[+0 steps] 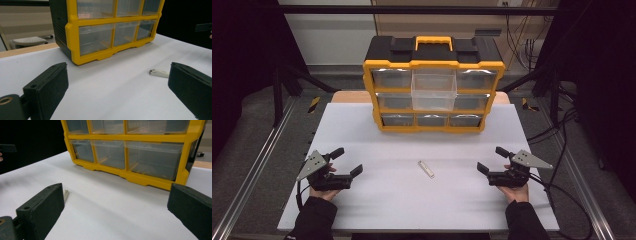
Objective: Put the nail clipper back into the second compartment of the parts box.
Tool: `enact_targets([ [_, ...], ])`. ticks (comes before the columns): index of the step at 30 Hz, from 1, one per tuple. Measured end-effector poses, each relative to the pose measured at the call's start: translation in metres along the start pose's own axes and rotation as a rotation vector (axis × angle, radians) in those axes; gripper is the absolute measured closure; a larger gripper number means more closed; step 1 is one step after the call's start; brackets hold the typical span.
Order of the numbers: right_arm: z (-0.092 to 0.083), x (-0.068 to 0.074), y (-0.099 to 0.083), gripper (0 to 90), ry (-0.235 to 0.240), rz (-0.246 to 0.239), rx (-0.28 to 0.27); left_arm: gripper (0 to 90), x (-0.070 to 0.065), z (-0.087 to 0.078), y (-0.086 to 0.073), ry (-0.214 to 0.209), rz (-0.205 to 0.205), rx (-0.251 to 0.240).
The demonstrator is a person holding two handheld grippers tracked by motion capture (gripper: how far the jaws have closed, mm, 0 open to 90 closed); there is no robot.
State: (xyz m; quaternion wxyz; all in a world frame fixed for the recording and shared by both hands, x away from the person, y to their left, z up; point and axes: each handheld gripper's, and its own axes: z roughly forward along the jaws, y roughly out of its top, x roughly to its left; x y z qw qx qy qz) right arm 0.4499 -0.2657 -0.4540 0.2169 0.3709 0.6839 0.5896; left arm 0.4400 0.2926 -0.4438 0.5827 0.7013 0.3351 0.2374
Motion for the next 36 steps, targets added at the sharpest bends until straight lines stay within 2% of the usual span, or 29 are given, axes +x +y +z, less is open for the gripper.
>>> enact_targets([
  [13,-0.002,0.001,0.004,1.8,-0.006,-0.012,-0.001,2.9,0.001,0.0,-0.001,0.009,-0.006,0.005],
  [19,0.0,0.006,0.008,1.8,-0.001,-0.026,0.011,2.9,0.002,0.0,-0.003,0.014,-0.01,0.014],
  [27,0.003,0.013,0.014,1.8,0.02,-0.016,0.02,2.9,0.002,0.001,-0.003,0.019,-0.012,0.024],
  [36,0.007,0.023,0.021,1.7,0.022,-0.043,0.028,2.9,0.002,0.002,-0.004,0.02,-0.007,0.029],
])
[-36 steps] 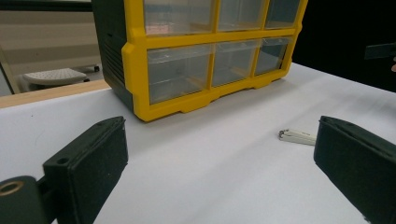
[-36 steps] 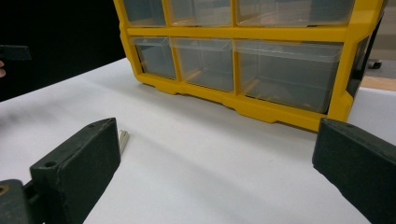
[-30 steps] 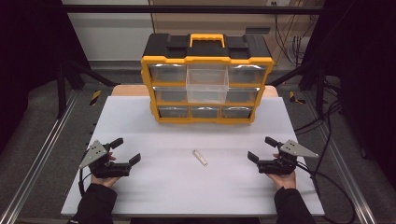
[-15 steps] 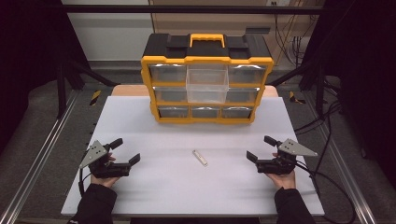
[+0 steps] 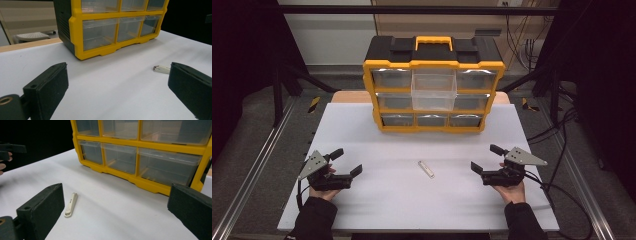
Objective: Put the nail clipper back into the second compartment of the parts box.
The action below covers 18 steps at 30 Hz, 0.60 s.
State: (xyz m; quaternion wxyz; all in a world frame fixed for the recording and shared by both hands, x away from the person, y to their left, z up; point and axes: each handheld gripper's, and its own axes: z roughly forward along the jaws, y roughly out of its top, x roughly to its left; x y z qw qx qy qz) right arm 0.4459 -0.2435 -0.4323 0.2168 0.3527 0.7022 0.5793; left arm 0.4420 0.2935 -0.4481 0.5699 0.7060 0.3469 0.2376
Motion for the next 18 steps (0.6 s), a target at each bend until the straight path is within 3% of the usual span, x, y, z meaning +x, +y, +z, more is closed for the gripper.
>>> enact_targets([
  [18,0.018,0.021,0.012,1.7,0.003,-0.036,0.053,2.9,0.0,0.0,-0.001,0.007,-0.007,0.003],
])
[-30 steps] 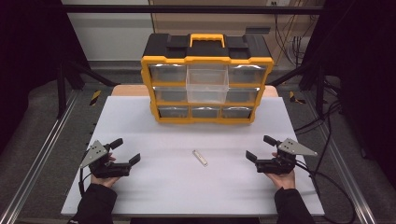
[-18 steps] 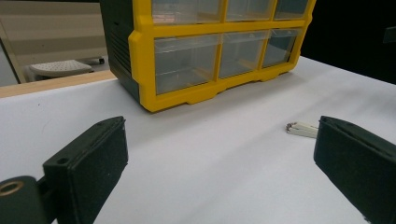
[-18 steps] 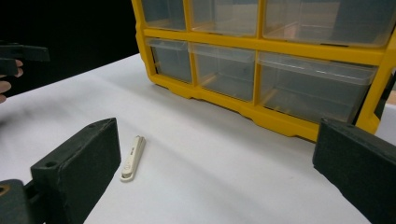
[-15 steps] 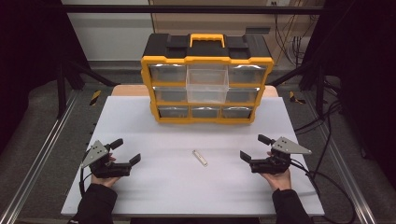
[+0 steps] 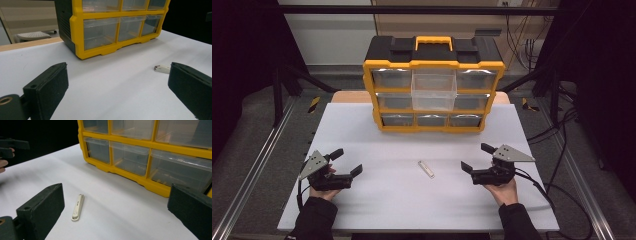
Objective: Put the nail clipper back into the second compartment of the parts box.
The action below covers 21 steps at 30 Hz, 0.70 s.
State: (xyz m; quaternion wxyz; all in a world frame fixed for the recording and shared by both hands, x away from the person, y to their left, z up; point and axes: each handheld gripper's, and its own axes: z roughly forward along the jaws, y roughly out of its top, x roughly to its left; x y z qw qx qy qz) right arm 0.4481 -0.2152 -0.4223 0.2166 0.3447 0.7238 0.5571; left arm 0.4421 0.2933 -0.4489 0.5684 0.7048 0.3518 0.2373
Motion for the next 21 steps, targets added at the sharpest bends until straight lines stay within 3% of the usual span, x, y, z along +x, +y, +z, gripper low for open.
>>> enact_targets([
  [21,0.026,0.024,0.02,2.0,0.018,-0.042,0.047,2.9,0.0,0.001,0.0,0.002,0.004,0.007],
])
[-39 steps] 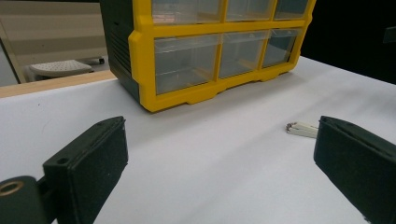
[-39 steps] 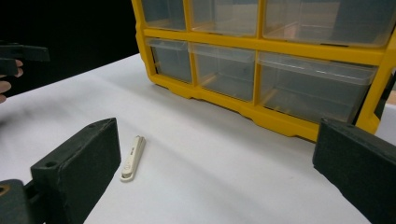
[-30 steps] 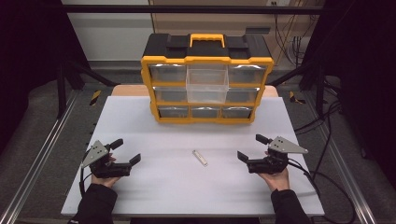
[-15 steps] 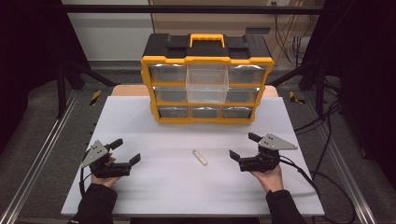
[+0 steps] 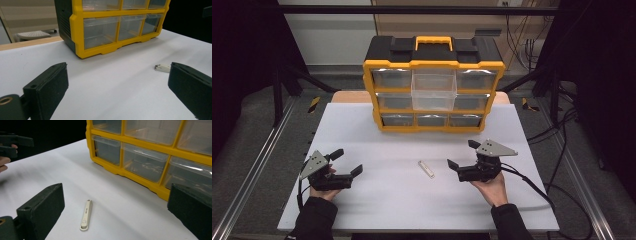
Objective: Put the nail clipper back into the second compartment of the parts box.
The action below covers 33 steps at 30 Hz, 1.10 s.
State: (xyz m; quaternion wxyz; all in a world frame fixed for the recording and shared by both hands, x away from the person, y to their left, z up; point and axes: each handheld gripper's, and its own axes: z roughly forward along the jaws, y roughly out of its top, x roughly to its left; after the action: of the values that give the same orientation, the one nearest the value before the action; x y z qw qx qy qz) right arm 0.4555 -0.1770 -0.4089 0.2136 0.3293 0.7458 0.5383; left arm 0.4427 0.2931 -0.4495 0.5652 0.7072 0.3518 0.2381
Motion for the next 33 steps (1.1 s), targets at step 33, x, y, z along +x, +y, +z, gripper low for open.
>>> enact_targets([
  [33,0.061,0.027,0.008,3.0,0.031,-0.04,0.15,2.9,0.001,0.0,0.0,0.009,-0.001,0.009],
])
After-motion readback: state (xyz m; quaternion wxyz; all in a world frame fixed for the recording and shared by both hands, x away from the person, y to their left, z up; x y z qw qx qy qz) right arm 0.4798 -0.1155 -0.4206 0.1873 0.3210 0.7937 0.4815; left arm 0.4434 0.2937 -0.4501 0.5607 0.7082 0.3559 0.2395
